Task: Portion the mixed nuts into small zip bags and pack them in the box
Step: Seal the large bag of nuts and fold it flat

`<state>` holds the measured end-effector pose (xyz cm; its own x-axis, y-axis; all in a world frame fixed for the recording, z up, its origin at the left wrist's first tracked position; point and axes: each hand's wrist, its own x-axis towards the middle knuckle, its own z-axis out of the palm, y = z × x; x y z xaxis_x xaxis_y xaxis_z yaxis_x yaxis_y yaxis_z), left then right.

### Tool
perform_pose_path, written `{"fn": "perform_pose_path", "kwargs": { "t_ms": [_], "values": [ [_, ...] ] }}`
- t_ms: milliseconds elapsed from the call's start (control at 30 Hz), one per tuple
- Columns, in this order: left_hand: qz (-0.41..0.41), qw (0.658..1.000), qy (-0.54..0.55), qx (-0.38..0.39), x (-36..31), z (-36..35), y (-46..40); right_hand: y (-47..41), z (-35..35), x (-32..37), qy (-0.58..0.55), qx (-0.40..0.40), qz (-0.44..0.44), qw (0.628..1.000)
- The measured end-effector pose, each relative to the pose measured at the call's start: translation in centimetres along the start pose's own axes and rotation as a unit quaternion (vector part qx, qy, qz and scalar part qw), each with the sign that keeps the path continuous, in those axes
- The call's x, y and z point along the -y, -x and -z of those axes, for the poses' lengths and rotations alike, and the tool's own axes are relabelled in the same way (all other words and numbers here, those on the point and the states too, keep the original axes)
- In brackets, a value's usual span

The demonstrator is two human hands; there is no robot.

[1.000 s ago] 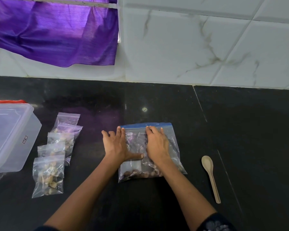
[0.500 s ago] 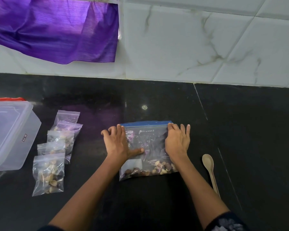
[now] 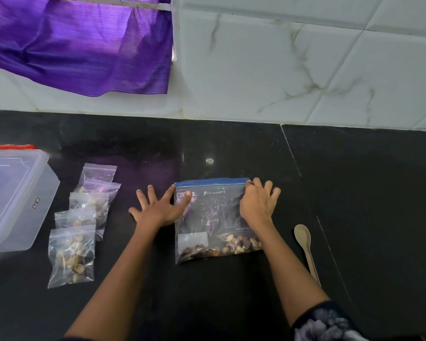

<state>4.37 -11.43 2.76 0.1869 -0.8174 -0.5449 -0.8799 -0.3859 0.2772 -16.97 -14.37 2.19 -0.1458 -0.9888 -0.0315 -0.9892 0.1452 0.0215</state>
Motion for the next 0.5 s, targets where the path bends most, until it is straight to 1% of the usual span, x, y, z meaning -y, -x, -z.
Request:
{"fn": "perform_pose_path", "kwargs": {
  "t_ms": [67, 133, 167, 233, 300, 367, 433, 500],
  "values": [
    [-0.026, 0.999, -0.008, -0.019, 0.2, 0.7, -0.9, -0.7, 0.4, 0.2, -0.026, 0.023, -0.004, 0.999],
    [-0.054, 0.995, -0.016, -0.082, 0.3, 0.9, -1.3, -1.6, 0.8, 0.2, -0.079, 0.036, -0.030, 0.996],
    [-0.057, 0.992, -0.004, -0.113, 0.1, 0.7, -1.5, -2.1, 1.0, 0.1, -0.122, 0.041, -0.049, 0.990],
    [-0.044, 0.988, 0.029, -0.142, -0.4, 0.0, -1.5, -2.9, 1.0, -0.6, -0.230, 0.069, -0.085, 0.967],
    [-0.013, 0.987, 0.078, -0.142, -0.9, -0.7, -1.8, -3.4, 0.9, -1.2, -0.300, 0.134, -0.099, 0.939],
    [0.017, 0.980, 0.149, -0.129, -1.0, -0.9, -2.7, -3.7, 0.8, -1.9, -0.334, 0.186, -0.081, 0.920],
    [0.022, 0.975, 0.188, -0.115, -0.8, -0.7, -3.4, -3.8, 1.2, -2.6, -0.375, 0.206, -0.053, 0.902],
    [0.004, 0.972, 0.204, -0.116, -0.4, 0.1, -4.0, -4.0, 2.0, -3.3, -0.417, 0.225, -0.027, 0.880]
  ]
}}
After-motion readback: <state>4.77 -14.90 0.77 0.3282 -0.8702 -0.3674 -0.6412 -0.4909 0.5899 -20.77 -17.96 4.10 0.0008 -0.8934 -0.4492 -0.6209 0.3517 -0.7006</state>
